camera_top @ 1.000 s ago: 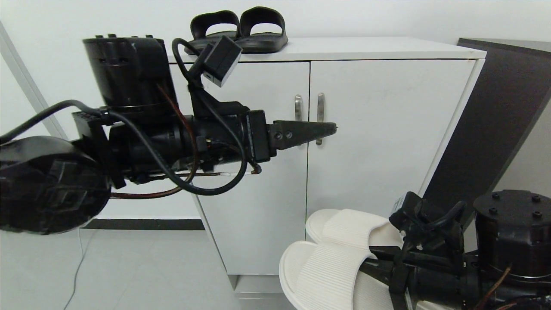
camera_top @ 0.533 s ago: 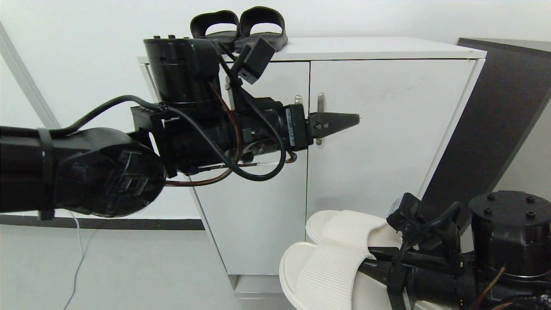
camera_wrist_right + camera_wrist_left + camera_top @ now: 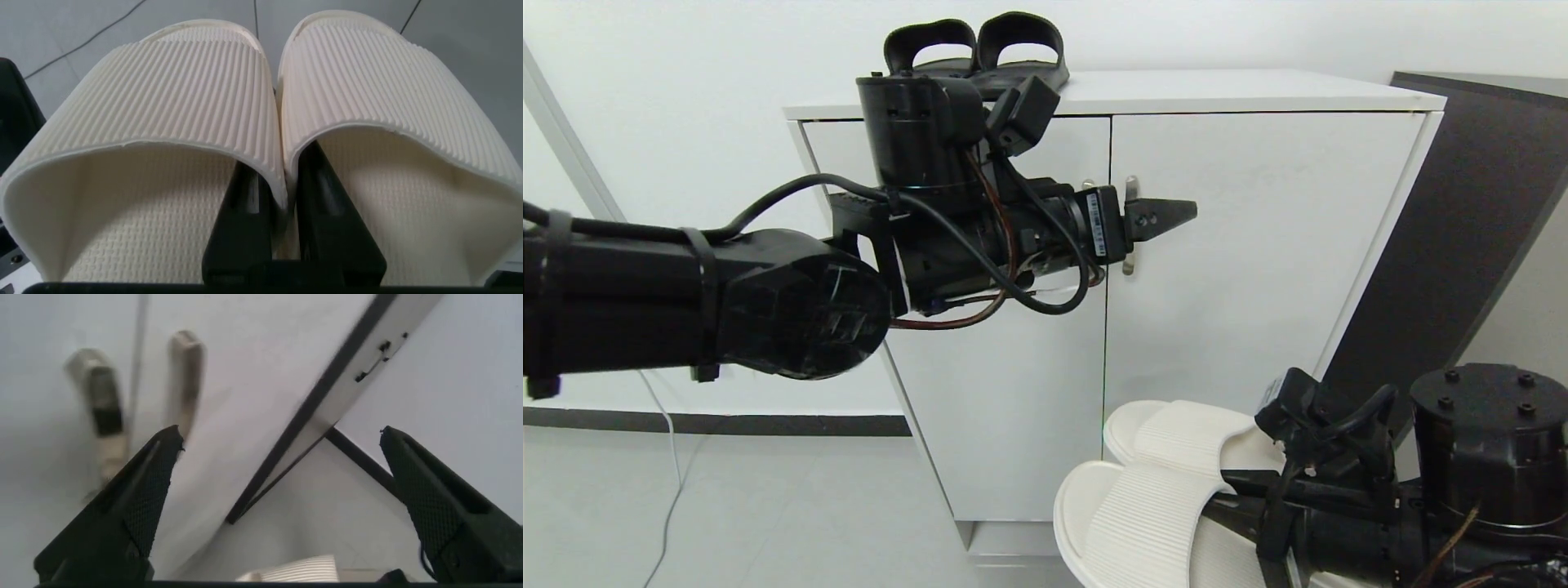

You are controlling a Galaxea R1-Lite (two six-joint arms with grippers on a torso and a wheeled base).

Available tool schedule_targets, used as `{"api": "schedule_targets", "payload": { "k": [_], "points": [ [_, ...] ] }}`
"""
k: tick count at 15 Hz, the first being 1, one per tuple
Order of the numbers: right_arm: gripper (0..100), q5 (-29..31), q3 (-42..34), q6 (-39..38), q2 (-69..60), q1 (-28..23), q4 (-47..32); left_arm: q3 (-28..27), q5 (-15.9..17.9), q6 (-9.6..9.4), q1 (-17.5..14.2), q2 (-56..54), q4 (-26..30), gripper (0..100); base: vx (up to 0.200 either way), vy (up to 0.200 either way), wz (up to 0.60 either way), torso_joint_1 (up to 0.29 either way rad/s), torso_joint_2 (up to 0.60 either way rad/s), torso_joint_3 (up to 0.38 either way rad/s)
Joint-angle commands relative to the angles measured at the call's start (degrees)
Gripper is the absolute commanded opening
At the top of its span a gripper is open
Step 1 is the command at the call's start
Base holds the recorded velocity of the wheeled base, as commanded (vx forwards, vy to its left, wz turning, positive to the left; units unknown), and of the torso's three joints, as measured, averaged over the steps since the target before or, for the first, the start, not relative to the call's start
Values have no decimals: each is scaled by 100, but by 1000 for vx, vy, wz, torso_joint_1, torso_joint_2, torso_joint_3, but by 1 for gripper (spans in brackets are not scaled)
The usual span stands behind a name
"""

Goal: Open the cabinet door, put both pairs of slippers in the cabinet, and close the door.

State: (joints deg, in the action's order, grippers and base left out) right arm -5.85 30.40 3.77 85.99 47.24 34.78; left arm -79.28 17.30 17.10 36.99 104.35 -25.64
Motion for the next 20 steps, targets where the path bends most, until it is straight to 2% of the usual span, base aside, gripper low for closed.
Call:
{"api": "schedule_targets", "payload": {
  "k": [1,4,9,10,15,20],
  "points": [
    [0,-4,1,1,5,5,2,-273,-95,-5,-42,182,155,100,0,0,0,0,0,0],
    [0,5,-26,1,-4,5,2,-774,-218,-76,-42,507,419,100,0,0,0,0,0,0],
    [0,5,-34,1,-4,5,2,-1116,-209,-93,-25,806,551,100,0,0,0,0,0,0],
    [0,5,-52,1,-4,5,2,-1116,-209,-93,-25,797,551,0,0,0,0,0,0,0],
    [0,5,-105,45,-30,13,2,-826,-209,-76,-25,472,551,0,0,0,0,0,0,0],
    [0,-13,-298,291,-65,189,46,9,-183,12,81,-249,507,0,0,0,0,0,0,0]
  ]
}}
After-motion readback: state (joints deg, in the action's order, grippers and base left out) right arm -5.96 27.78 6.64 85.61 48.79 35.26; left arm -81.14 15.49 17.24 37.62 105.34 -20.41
